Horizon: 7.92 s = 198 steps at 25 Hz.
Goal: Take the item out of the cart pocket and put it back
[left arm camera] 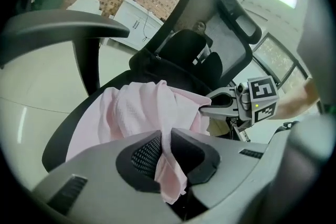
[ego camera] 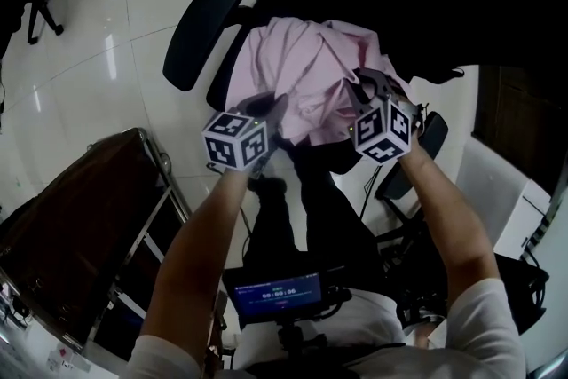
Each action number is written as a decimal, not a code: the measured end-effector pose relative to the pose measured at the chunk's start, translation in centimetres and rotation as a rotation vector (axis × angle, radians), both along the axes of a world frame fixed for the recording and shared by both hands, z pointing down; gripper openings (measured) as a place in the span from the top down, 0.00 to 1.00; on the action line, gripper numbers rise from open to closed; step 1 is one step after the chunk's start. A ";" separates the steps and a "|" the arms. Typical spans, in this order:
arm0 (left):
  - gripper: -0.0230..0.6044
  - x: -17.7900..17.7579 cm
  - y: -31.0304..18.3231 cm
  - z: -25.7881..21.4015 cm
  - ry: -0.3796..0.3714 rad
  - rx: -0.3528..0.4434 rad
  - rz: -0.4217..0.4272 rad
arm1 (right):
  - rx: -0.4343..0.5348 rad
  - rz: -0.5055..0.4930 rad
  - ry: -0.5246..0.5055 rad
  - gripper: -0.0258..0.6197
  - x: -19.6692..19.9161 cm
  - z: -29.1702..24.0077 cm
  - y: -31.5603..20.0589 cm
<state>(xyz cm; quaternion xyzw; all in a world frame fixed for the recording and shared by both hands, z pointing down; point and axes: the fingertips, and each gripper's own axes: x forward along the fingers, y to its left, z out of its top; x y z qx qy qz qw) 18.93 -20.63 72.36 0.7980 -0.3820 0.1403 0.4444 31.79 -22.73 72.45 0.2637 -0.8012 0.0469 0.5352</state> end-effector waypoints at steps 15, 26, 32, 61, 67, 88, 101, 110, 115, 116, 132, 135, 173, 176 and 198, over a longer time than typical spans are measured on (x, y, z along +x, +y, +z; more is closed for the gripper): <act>0.92 -2.1 0.6 -7.6 0.151 0.069 -0.143 | 0.083 0.099 -0.080 0.93 1.7 -5.5 0.2; 0.93 -2.6 0.3 -16.1 0.199 0.249 -0.187 | 0.156 0.107 -0.186 0.94 1.3 -11.9 -0.9; 0.94 -3.1 0.4 -21.5 0.232 0.370 -0.191 | 0.219 0.104 -0.267 0.94 0.1 -16.8 -1.2; 0.94 -8.9 8.1 -44.8 0.448 0.747 -0.234 | 0.534 0.134 -0.585 0.94 -4.0 -42.5 1.9; 0.94 -8.8 10.4 -51.2 0.511 0.859 -0.181 | 0.646 0.146 -0.716 0.94 -4.5 -50.9 3.7; 0.94 -16.2 16.8 -66.6 0.475 1.202 -0.201 | 0.814 -0.073 -0.936 0.94 -12.3 -67.6 8.8; 0.94 -23.1 20.8 -70.8 0.345 1.318 -0.304 | 0.800 -0.217 -1.012 0.94 -20.3 -71.9 10.5; 0.94 -25.6 23.4 -72.8 0.217 1.380 -0.321 | 0.804 -0.308 -1.056 0.94 -25.3 -74.6 12.1; 0.94 -27.8 25.4 -73.5 0.153 1.409 -0.340 | 0.792 -0.358 -1.098 0.94 -29.0 -75.8 13.3; 0.94 -28.2 26.0 -73.6 0.144 1.414 -0.342 | 0.792 -0.367 -1.102 0.94 -29.7 -76.0 13.8; 0.94 -33.4 33.9 -76.8 -0.036 1.440 -0.394 | 0.740 -0.498 -1.185 0.94 -39.1 -78.9 19.7; 0.94 -34.6 35.1 -77.0 -0.063 1.444 -0.407 | 0.739 -0.521 -1.190 0.94 -40.9 -79.2 20.6; 0.94 -43.2 36.4 -80.5 -0.546 1.398 -0.842 | 0.357 -0.963 -1.527 0.94 -59.3 -84.4 23.4; 0.94 -44.5 36.5 -80.0 -0.546 1.397 -0.838 | 0.358 -0.954 -1.533 0.94 -60.9 -84.0 23.5; 0.94 -51.2 39.0 -83.2 -0.675 1.427 -0.896 | 0.313 -0.964 -1.658 0.94 -69.3 -88.1 26.2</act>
